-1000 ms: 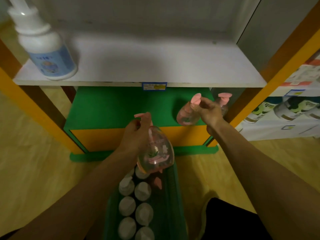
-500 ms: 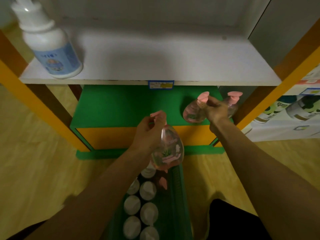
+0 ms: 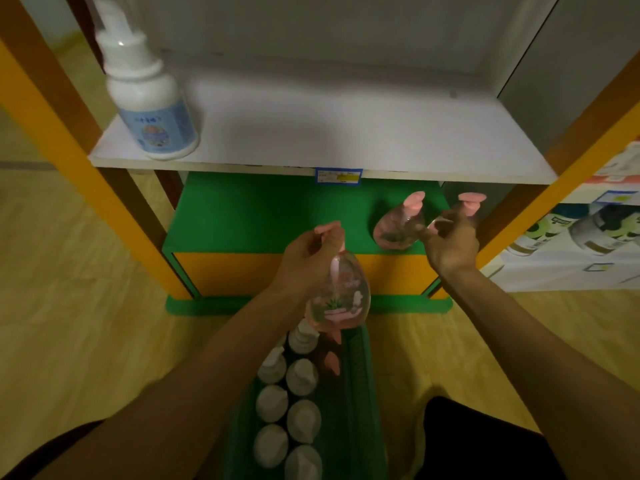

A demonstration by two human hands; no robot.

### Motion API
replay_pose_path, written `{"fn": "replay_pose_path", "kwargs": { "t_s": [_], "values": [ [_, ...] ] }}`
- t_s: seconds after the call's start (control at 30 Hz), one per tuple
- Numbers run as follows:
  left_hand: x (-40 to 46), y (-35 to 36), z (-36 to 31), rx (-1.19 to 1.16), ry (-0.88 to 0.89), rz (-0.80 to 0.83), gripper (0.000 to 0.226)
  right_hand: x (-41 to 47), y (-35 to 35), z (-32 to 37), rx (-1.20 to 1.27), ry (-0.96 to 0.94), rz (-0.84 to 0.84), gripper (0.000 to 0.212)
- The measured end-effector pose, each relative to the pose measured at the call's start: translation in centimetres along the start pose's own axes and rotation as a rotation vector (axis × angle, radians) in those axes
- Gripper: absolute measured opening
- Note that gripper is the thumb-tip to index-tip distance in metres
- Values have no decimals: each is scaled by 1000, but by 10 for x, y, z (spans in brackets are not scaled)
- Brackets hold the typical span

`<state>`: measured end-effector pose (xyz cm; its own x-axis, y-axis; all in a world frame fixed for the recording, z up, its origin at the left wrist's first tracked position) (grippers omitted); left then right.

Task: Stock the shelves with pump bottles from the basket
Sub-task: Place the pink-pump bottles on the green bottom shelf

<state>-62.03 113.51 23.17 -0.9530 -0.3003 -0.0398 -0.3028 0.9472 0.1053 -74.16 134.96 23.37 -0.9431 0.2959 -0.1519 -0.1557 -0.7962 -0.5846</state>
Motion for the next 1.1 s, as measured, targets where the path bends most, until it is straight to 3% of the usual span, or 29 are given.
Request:
{"fn": "replay_pose_path", "kwargs": {
  "t_s": [0.07, 0.13, 0.23, 0.33, 0.5, 0.63, 0.73, 0.97, 1.1],
  "values": [
    [-2, 0, -4, -5, 0, 1, 22, -15, 2, 5, 24, 18, 93, 40],
    [-4, -1, -7, -5, 4, -5, 19, -38, 18, 13, 50, 39, 317, 38],
    [-7, -4, -11, 13, 8, -13, 22, -93, 44, 20, -123, 54, 740, 51],
    [-10, -7, -13, 24, 19, -11, 28, -132, 49, 19, -331, 9, 941, 69],
    [-11, -12, -12, 49, 38, -23, 14, -146, 70, 14, -236, -30, 810, 77],
    [-7, -20, -8, 136, 45, -92, 12, -150, 91, 9, -206, -56, 558, 115],
    [-3, -30, -7, 151, 12, -140, 30, -151, 98, 15, -214, -105, 422, 101],
    [2, -38, -7, 92, -46, -199, 44, -129, 106, 24, -133, -127, 293, 85],
    [7, -46, 1, 89, -68, -265, 35, -105, 107, 25, -83, -126, 145, 85]
  ]
}}
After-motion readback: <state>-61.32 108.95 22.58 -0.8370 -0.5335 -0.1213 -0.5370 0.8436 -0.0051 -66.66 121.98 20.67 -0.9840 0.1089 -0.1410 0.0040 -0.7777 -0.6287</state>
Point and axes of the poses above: each hand's wrist, its own x-axis towards the middle knuckle, its own y-axis out of the palm, z = x × y, the point moved 8 cm from there along x, towards the middle knuckle, and after that the axes turned 14 degrees about y, right-handed, at the moved point
